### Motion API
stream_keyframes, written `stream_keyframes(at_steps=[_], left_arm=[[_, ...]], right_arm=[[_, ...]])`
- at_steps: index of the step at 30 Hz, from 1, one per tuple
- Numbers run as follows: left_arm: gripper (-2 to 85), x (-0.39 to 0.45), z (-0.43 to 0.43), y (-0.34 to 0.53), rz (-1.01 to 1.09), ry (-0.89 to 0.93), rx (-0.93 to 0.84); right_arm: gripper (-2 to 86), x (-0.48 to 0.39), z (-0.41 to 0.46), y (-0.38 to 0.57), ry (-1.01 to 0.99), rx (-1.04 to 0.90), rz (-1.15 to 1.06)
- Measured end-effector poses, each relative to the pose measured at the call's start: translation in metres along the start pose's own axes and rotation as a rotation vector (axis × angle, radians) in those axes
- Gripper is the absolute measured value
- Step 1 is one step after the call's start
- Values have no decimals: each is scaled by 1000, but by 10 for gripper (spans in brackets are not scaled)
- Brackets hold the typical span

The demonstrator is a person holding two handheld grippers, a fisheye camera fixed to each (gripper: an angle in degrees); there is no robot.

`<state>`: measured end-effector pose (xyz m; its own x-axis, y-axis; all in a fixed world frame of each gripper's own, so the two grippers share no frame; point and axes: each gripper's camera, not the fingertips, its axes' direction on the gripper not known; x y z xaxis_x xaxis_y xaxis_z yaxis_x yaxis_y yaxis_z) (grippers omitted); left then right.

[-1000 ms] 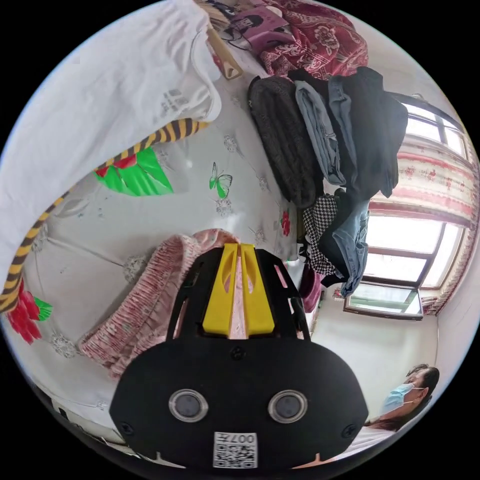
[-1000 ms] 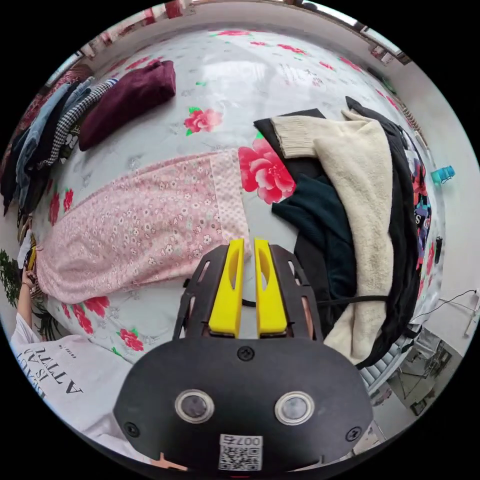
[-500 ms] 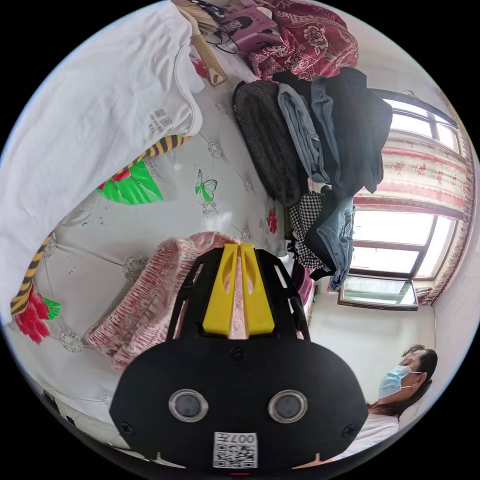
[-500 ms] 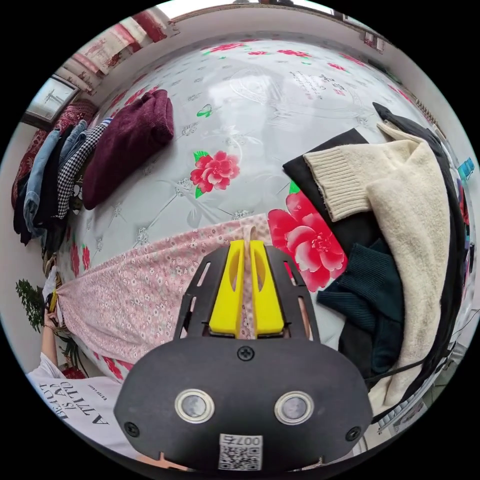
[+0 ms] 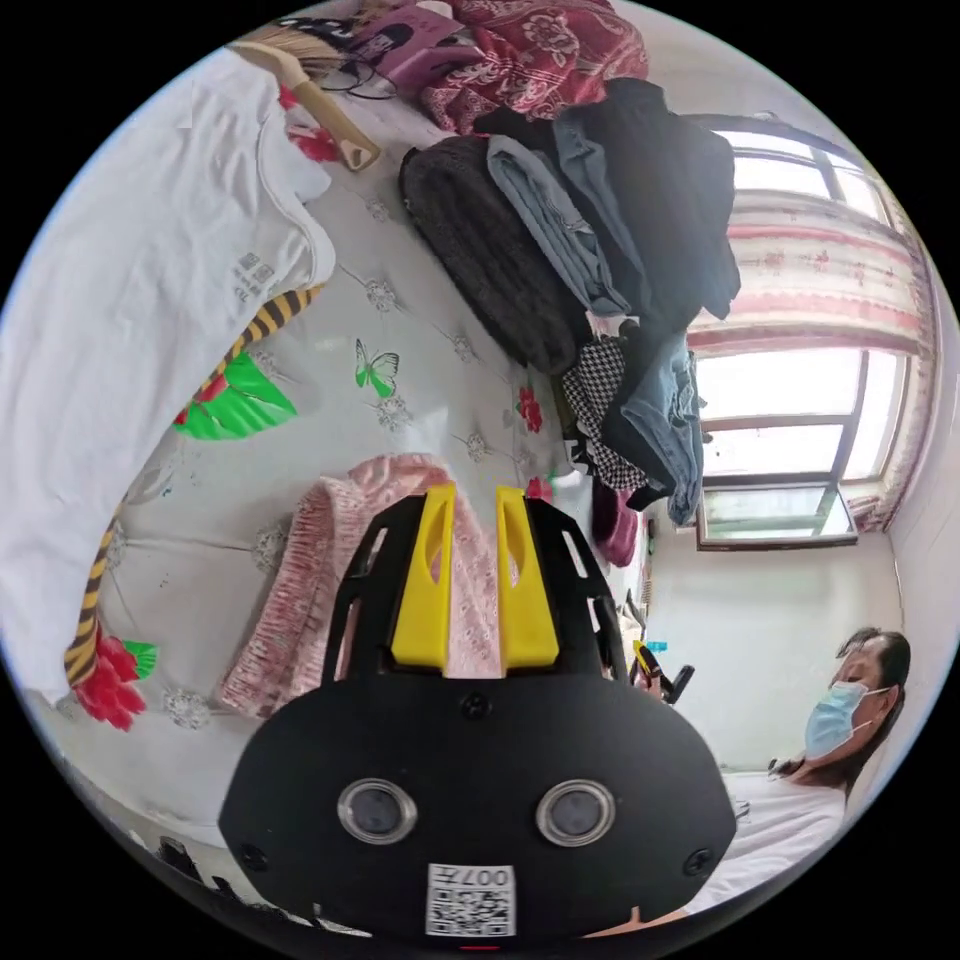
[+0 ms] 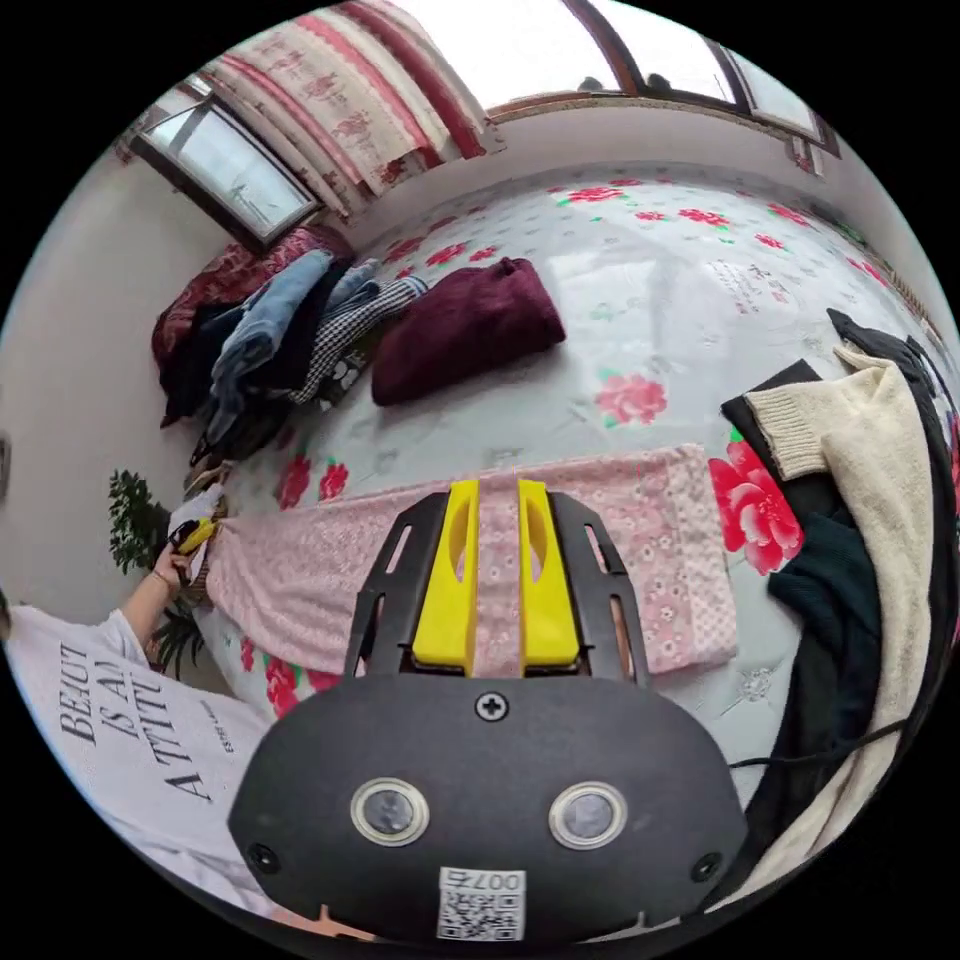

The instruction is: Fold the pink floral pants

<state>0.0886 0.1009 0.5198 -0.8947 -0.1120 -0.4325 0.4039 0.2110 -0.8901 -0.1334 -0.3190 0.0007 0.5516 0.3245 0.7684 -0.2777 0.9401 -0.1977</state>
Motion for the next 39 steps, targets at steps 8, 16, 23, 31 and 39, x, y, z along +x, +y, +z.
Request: stream_keyframes(at_steps=[8, 16, 23, 31, 39], left_arm=[[66, 31, -62, 107, 197, -271, 19], [65, 11, 8, 154, 249, -502, -131], [-1, 10, 10, 136, 281, -487, -198], [-5, -5, 9, 135, 235, -405, -175], [-6, -7, 17, 130, 232, -397, -183]], right_arm=[[69, -165, 147, 145, -348, -427, -214], [48, -238, 212, 154, -294, -465, -262], [45, -239, 187, 115, -365, -241, -174], [51, -280, 213, 188, -310, -335, -293], [63, -342, 236, 222, -107, -374, -514]])
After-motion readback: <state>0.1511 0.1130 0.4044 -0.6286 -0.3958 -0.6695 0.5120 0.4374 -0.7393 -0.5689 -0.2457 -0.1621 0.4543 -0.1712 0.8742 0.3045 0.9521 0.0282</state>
